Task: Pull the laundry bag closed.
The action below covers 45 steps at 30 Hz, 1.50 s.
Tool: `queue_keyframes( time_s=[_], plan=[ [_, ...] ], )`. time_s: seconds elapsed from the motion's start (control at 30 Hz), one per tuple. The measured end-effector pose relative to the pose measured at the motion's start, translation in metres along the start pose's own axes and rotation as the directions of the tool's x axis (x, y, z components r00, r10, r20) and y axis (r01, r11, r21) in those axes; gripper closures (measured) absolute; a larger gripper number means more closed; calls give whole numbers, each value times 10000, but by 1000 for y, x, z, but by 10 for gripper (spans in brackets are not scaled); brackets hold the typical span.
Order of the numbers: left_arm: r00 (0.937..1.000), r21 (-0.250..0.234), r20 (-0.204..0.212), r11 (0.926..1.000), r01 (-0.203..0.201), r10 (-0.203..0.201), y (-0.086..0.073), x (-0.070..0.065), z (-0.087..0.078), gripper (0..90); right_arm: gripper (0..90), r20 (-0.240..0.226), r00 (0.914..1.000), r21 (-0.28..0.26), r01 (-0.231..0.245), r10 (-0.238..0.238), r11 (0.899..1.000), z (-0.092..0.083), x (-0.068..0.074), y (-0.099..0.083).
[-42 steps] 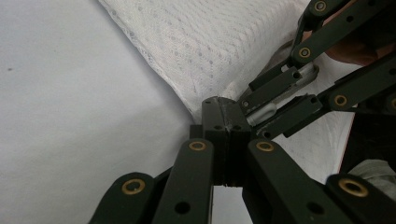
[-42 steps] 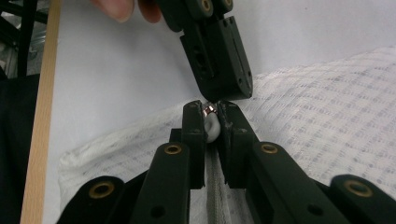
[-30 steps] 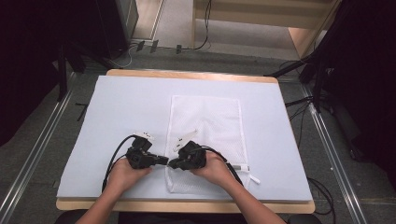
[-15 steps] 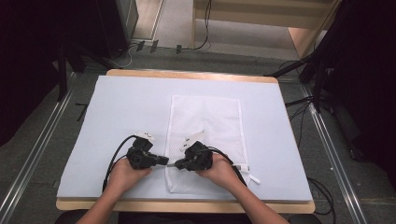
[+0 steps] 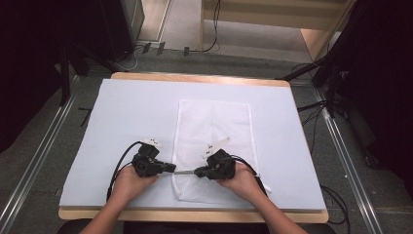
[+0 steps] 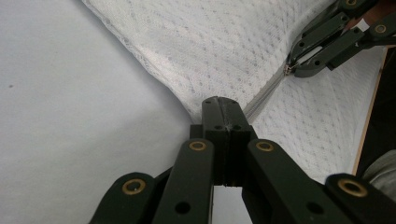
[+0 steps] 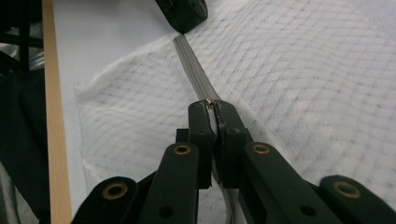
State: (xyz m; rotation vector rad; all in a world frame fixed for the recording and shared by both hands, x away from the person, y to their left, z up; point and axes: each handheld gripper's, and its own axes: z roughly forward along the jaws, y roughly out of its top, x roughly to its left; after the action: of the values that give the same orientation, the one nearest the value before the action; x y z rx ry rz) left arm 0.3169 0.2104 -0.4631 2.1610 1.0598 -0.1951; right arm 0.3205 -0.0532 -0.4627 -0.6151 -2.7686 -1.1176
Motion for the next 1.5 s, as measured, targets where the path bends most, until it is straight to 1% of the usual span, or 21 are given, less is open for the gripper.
queue_keyframes(
  time_s=[0.13, 0.2, 0.27, 0.33, 0.43, 0.5, 0.57, 0.6, 0.67, 0.77, 0.8, 0.97, 1.03, 1.23, 1.27, 1.33, 1.43, 1.5],
  plan=[
    [10000, 17, -17, 10000, -27, 27, 0, 0, 0, 900, 882, 165, 9998, 44, -57, 56, 10000, -4, -1, -5],
    [10000, 7, -19, 10000, -46, 46, 0, 0, 0, 900, 882, 173, 9996, 73, -218, 217, 9997, -7, -3, -8],
    [10000, 23, -25, 10000, -36, 36, 0, 0, 0, 900, 882, 177, 9995, 37, -275, 274, 9996, -10, -4, -11],
    [10000, 33, -35, 10000, -68, 68, 0, 0, 0, 900, 882, 154, 9995, -39, -283, 284, 9996, -11, -4, -12],
    [9999, 14, -53, 10000, -88, 88, 0, -1, 0, 900, 881, 195, 9994, 0, -285, 285, 9996, -11, -3, -12],
    [9999, 29, -74, 9999, -115, 115, 0, -1, 0, 900, 882, 128, 9992, -137, -364, 366, 9992, -10, -4, -14],
    [9999, 39, -56, 9999, -109, 110, 0, -1, 0, 900, 882, 111, 9991, -127, -416, 418, 9991, -11, -4, -15],
    [9999, 42, -51, 9999, -123, 123, 0, 0, 0, 900, 882, 225, 9989, -88, -415, 417, 9991, -11, -3, -17],
    [9999, 29, -70, 9999, -136, 136, 0, -1, 0, 900, 882, 224, 9988, -83, -439, 441, 9990, -13, -4, -18],
    [9999, 32, -81, 9999, -133, 134, 0, -1, 0, 900, 882, 260, 9975, -207, -648, 654, 9977, -17, -5, -21],
    [9999, 29, -77, 9999, -124, 124, 0, -1, 0, 900, 882, 241, 9976, -261, -636, 642, 9976, -18, -6, -22],
    [9999, 38, -79, 9999, -144, 144, 0, -1, 0, 900, 882, 279, 9962, -236, -813, 820, 9964, -21, -6, -25],
    [9999, 53, -91, 9999, -145, 145, 0, -1, 0, 900, 882, 328, 9960, -317, -819, 829, 9961, -23, -7, -27],
    [9998, 54, -93, 9999, -147, 147, 0, -1, 0, 900, 882, 358, 9947, -302, -954, 964, 9950, -27, -8, -30],
    [9999, 28, -75, 9999, -139, 140, 0, -1, 0, 900, 881, 360, 9936, -317, -1064, 1075, 9938, -27, -8, -30],
    [9999, 34, -74, 9999, -145, 145, 0, -1, 0, 900, 881, 357, 9933, -361, -1086, 1099, 9934, -29, -9, -31],
    [9998, 30, -76, 9999, -160, 160, 0, -1, 0, 900, 882, 405, 9908, -379, -1276, 1291, 9911, -31, -9, -33],
    [9998, 34, -80, 9999, -157, 157, 0, -1, 0, 900, 882, 448, 9904, -374, -1291, 1307, 9909, -32, -11, -34]
  ],
)
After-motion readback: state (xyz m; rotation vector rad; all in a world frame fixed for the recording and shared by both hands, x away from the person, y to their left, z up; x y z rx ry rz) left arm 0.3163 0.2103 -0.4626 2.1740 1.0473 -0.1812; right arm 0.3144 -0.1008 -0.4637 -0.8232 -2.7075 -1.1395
